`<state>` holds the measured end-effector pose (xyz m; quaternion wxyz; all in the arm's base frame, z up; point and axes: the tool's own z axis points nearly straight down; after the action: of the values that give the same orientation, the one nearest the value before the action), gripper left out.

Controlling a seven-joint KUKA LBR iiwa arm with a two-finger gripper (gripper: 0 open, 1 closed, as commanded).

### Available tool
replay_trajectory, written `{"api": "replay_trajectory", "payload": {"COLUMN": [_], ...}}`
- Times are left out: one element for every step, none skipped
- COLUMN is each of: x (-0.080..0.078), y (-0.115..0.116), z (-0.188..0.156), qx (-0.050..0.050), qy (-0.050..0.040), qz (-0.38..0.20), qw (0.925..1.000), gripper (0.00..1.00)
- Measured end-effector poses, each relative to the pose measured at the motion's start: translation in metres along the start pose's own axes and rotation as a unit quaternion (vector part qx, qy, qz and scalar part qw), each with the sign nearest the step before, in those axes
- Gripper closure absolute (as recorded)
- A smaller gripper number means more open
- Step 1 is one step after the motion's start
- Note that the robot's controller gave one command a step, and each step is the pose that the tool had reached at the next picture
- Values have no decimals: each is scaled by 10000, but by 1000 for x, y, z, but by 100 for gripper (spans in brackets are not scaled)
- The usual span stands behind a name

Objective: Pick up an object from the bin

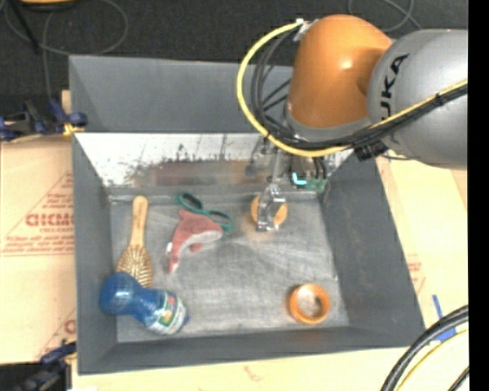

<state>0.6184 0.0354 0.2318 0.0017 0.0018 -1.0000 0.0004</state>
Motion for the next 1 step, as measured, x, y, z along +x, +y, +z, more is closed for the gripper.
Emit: {"api": "replay_trajectory", "payload": {"x": [-1], "y": [0], "z": [-5], "qx": [-5], "qy": [-43], "qz": [3], "qw": [10000], "gripper": [0]}}
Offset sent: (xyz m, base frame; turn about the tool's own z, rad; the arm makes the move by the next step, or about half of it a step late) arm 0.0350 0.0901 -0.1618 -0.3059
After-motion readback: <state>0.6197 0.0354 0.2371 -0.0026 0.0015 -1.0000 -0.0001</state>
